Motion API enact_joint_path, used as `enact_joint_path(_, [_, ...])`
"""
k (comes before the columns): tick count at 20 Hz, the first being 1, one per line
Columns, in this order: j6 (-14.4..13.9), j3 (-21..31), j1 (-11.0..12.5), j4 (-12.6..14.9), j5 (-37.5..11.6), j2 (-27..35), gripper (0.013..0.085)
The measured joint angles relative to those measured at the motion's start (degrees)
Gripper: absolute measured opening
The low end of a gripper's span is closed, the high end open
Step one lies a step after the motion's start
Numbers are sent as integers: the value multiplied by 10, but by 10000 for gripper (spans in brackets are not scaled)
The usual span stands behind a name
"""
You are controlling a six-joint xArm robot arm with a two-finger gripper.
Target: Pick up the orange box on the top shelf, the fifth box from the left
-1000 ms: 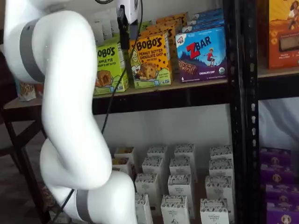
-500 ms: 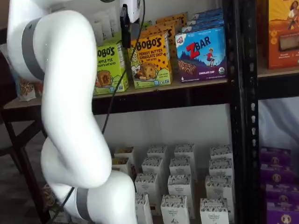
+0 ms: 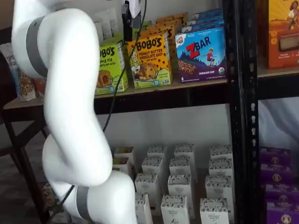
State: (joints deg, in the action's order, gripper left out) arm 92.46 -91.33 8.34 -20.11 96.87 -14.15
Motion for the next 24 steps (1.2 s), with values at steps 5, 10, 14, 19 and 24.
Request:
enact_joint_path(5, [10,10,2,14,-34,3,850])
enact_joint_path(10, [20,-10,0,48,-25,28,850])
enact_joint_path(14, [25,-34,1,67,-5,49,850])
enact_joint_path(19, [28,-36,1,77,-16,57,850])
enact_joint_path(24, [25,-39,-10,102,-15,66,850])
